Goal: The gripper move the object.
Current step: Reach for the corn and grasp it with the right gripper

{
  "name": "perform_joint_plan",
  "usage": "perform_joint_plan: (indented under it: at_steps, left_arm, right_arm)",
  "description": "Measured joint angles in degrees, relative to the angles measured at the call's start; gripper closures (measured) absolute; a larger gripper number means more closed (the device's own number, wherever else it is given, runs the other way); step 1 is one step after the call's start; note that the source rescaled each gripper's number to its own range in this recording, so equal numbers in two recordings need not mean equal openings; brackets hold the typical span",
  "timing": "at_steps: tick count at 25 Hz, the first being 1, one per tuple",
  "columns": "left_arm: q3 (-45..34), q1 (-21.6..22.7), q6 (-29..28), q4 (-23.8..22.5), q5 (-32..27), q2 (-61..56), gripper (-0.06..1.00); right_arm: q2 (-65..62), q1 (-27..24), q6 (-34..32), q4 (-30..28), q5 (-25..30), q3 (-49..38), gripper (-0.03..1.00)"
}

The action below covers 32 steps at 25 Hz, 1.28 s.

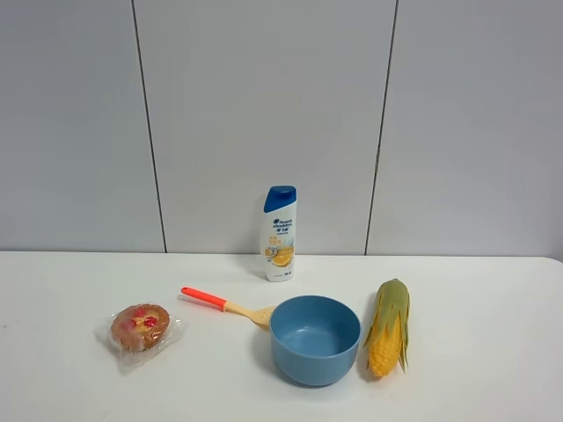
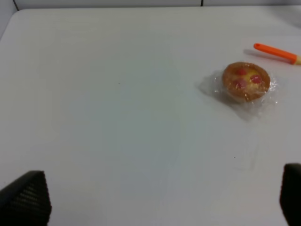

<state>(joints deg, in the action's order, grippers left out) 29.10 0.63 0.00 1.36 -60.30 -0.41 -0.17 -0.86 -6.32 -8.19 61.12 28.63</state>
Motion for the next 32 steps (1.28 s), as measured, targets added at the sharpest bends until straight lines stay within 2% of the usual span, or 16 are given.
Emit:
perform_joint_plan:
  at_steps: [1,32]
  left_arm:
    - [0.0,0.0,0.0,0.0,0.0,0.0,-0.06]
    - [0.0,0.0,0.0,0.1,0.0,0.0,-0.06]
  right_arm:
    - [0.0,0.0,0.0,0.0,0.0,0.0,0.15]
    - [0.0,0.0,0.0,0.0,0.0,0.0,0.15]
